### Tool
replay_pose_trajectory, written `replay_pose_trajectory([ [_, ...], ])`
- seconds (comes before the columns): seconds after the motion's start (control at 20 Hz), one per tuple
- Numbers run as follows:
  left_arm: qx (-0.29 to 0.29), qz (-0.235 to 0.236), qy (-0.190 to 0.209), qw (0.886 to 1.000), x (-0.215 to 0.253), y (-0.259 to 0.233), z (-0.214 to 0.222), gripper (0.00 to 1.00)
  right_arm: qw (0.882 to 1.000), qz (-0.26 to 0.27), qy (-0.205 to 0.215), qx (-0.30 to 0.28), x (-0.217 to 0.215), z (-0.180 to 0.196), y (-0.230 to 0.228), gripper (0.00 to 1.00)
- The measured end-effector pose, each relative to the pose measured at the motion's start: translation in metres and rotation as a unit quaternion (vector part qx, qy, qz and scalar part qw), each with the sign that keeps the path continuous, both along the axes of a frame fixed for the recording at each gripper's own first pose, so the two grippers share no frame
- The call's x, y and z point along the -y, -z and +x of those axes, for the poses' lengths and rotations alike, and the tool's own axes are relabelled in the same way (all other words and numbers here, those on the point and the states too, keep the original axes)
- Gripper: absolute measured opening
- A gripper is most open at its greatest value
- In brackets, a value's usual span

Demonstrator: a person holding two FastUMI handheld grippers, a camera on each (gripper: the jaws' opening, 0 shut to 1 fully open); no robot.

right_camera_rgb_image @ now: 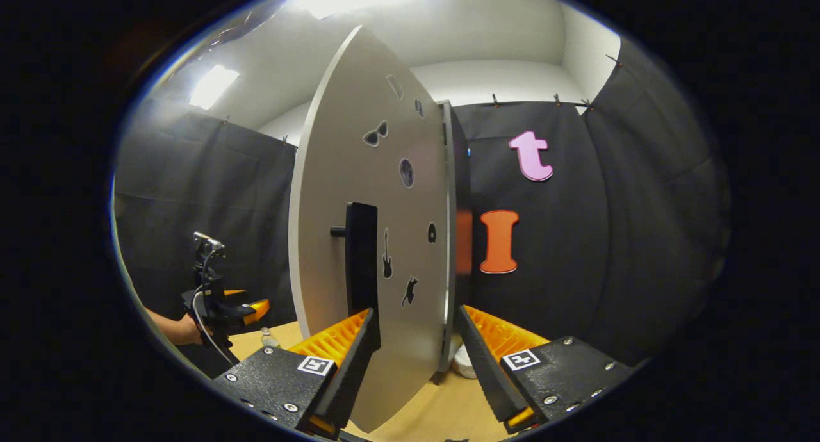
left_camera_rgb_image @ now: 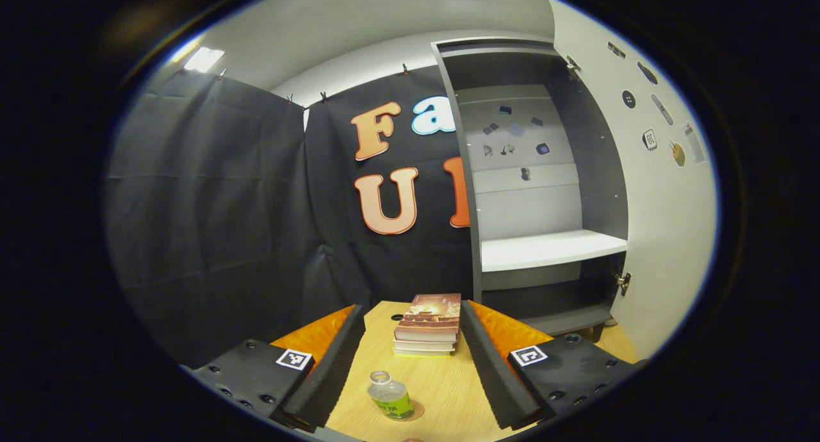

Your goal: Open the cabinet door with the right hand, grasp the bottle in the cabinet with the left hand and place it on the coaster, then close the cabinet door with the right hand.

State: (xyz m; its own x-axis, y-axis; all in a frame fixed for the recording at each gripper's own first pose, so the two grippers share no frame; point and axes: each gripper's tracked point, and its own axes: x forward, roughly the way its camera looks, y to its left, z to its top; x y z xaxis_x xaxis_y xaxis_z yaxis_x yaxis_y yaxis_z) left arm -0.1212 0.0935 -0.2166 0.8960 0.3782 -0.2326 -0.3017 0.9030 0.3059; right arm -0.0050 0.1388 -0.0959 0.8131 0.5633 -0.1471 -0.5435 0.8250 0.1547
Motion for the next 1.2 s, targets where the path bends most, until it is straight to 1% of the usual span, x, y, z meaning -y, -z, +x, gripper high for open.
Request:
replay_pose_trajectory([
  [0.25, 0.0, -0.001, -0.012, 1.0, -0.01, -0.012, -0.003, 0.98, 0.997, 0.009, -0.074, -0.003, -0.046, -0.003, 0.008, 0.81],
  [0.4, 0.006, -0.002, -0.013, 1.0, -0.023, -0.023, 0.0, 0.98, 0.995, 0.014, -0.094, -0.003, -0.063, 0.002, 0.018, 0.81],
  [0.45, 0.009, -0.002, -0.01, 1.0, -0.028, -0.027, 0.003, 0.98, 0.995, 0.014, -0.097, -0.004, -0.067, 0.002, 0.022, 0.81],
  [0.5, 0.01, -0.001, -0.008, 1.0, -0.034, -0.03, 0.005, 0.96, 0.995, 0.014, -0.099, -0.002, -0.072, 0.004, 0.026, 0.81],
  [0.55, 0.01, 0.002, -0.007, 1.0, -0.041, -0.032, 0.006, 0.96, 0.995, 0.014, -0.099, -0.003, -0.073, 0.003, 0.027, 0.81],
  [0.6, 0.011, 0.004, -0.004, 1.0, -0.048, -0.034, 0.009, 0.98, 0.995, 0.016, -0.099, -0.002, -0.075, 0.004, 0.027, 0.81],
  [0.65, 0.013, 0.006, -0.004, 1.0, -0.057, -0.037, 0.009, 0.97, 0.995, 0.02, -0.099, -0.005, -0.077, 0.007, 0.028, 0.81],
  [0.7, 0.015, 0.006, -0.004, 1.0, -0.065, -0.039, 0.009, 0.98, 0.995, 0.028, -0.1, -0.011, -0.081, 0.01, 0.031, 0.81],
  [0.85, 0.019, 0.004, -0.012, 1.0, -0.093, -0.044, 0.01, 0.97, 0.993, 0.053, -0.099, -0.035, -0.098, 0.023, 0.043, 0.82],
  [0.95, 0.022, 0.002, -0.018, 1.0, -0.112, -0.047, 0.009, 0.97, 0.993, 0.054, -0.097, -0.041, -0.112, 0.036, 0.051, 0.83],
  [1.0, 0.023, 0.002, -0.023, 0.999, -0.123, -0.048, 0.009, 0.97, 0.993, 0.051, -0.095, -0.041, -0.123, 0.041, 0.054, 0.83],
  [1.05, 0.024, 0.003, -0.025, 0.999, -0.132, -0.049, 0.009, 0.97, 0.994, 0.048, -0.095, -0.04, -0.132, 0.046, 0.058, 0.9],
  [1.1, 0.027, 0.006, -0.028, 0.999, -0.141, -0.052, 0.008, 0.97, 0.994, 0.044, -0.09, -0.04, -0.14, 0.056, 0.062, 0.84],
  [1.15, 0.029, 0.009, -0.029, 0.999, -0.15, -0.054, 0.009, 0.98, 0.995, 0.041, -0.087, -0.041, -0.148, 0.061, 0.063, 0.85],
  [1.2, 0.032, 0.014, -0.032, 0.999, -0.158, -0.057, 0.008, 0.96, 0.995, 0.038, -0.082, -0.041, -0.154, 0.069, 0.068, 0.85],
])
